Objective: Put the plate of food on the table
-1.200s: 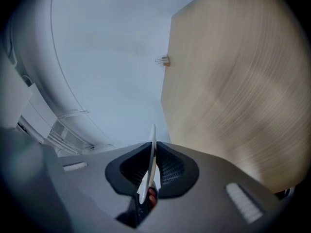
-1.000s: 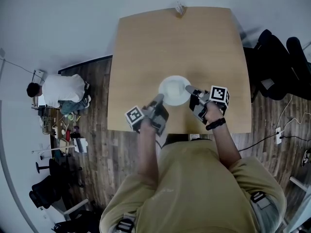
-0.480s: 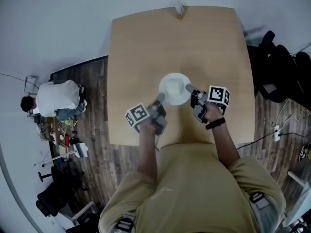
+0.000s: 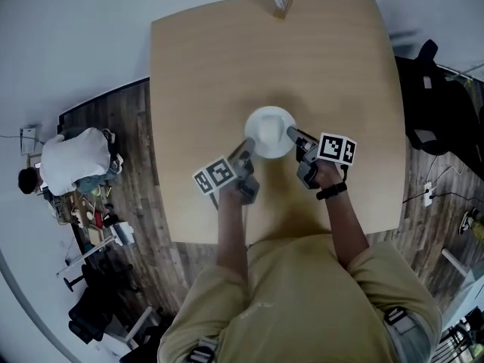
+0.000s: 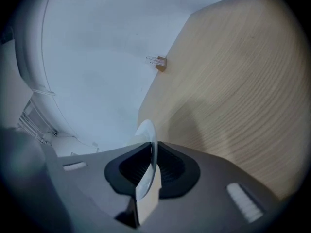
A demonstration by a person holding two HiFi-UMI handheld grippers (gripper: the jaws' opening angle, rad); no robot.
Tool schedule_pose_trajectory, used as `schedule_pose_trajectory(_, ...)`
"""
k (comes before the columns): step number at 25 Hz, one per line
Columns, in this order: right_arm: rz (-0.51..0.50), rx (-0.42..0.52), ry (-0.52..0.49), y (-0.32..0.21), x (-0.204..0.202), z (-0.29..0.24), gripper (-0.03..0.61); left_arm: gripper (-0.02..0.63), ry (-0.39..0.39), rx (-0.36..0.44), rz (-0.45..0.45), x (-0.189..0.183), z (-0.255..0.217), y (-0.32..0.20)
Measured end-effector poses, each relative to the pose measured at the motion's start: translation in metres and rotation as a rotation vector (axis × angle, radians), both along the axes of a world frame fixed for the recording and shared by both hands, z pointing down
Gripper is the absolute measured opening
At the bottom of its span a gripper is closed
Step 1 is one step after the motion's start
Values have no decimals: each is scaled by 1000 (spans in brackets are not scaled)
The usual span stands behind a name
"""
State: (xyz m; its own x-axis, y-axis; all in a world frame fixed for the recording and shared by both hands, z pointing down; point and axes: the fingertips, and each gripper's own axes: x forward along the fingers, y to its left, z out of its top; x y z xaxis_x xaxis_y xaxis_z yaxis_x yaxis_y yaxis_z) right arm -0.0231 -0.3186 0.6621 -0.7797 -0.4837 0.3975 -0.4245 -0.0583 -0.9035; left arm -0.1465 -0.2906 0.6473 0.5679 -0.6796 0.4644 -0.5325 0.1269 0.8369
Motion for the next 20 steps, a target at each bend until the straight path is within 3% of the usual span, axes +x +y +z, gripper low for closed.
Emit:
schedule_pose_trajectory(8,-71,15,180,-50,-26,52,52,46,-167,-37,23,-24,56,-50)
schedule_pose_trajectory(15,-96,38,228,-78,-56,63,57,62,-296,-59,26,-52,72,-71)
schedule_pose_trajectory(20,-142,44,281,-79,-64,70,60,77,-331,-103,29,-57,83,-68)
